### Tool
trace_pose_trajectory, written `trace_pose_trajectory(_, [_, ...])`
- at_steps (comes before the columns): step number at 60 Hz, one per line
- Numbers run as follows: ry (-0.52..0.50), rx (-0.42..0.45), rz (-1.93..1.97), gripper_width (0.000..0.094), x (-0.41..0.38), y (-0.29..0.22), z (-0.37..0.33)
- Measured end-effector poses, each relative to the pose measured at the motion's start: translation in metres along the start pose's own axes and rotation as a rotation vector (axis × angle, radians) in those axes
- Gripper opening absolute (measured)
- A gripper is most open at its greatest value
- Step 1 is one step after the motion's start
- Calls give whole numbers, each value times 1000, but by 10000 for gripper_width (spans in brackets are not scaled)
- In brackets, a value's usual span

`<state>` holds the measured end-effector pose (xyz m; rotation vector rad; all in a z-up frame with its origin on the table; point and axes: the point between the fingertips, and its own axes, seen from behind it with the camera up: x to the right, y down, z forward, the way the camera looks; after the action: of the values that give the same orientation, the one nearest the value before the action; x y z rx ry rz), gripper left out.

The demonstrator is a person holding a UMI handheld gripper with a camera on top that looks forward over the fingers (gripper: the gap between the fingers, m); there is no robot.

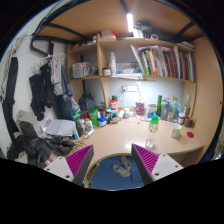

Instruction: Pour water

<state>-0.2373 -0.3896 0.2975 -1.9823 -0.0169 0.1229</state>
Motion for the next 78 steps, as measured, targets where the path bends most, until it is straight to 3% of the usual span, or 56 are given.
trace_pose_trajectory(24, [45,69,-44,841,2,13,33])
trace_pose_trajectory(37, [106,147,-74,839,91,-6,81])
trace_pose_trajectory(51, [216,171,-49,838,222,17,222])
trace_pose_trajectory(68, [140,196,-65,832,266,44,373])
trace_pose_trajectory(70, [133,207,-72,815,267,41,382])
trace_pose_trajectory(74, [127,215,-64,508,271,38,397])
trace_pose_trajectory(78, [140,232,-21,487,278,36,400])
